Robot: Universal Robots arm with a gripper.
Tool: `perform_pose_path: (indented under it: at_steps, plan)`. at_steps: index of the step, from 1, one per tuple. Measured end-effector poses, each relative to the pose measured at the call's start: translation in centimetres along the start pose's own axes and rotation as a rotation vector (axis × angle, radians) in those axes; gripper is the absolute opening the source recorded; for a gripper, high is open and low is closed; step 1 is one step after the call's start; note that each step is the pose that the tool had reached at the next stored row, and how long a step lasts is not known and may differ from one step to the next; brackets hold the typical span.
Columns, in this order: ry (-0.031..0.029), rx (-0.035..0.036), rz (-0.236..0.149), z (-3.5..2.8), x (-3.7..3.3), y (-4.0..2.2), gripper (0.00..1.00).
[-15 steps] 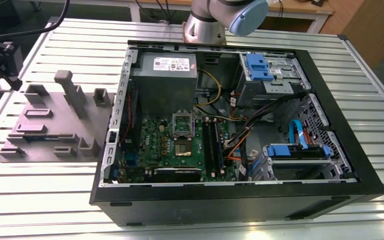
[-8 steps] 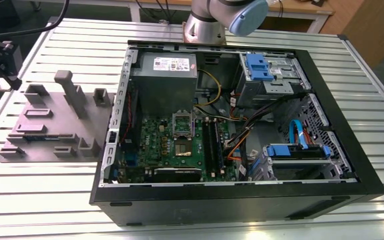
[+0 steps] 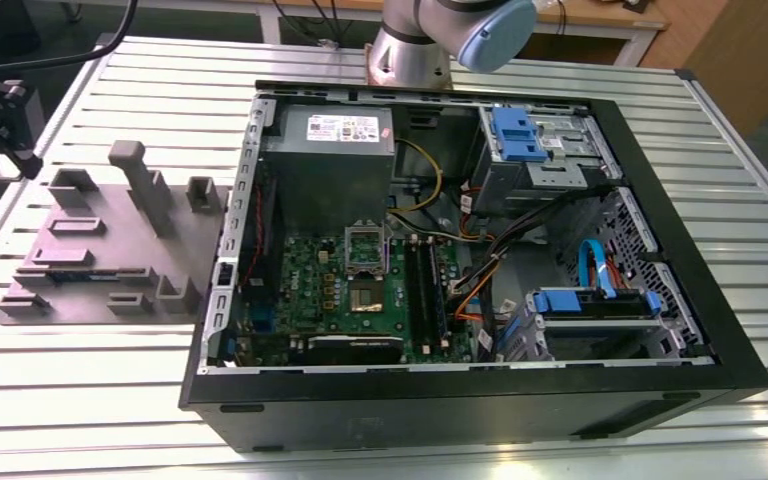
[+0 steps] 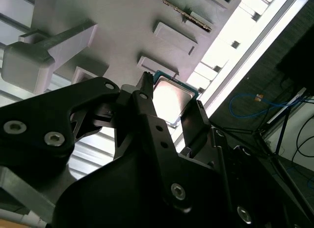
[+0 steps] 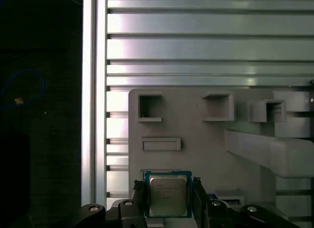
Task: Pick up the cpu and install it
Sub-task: 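Pick up the cpu and move it towards the insertion slot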
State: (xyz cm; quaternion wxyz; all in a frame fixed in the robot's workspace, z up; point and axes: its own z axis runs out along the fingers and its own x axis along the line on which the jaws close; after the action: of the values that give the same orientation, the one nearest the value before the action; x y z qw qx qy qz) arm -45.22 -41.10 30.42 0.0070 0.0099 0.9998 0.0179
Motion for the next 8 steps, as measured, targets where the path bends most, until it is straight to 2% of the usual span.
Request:
perform_pose_path:
  at_steps: [8]
  plan:
    - [0.0002, 0.0003, 0.0, -0.24, 0.0, 0.01, 0.47]
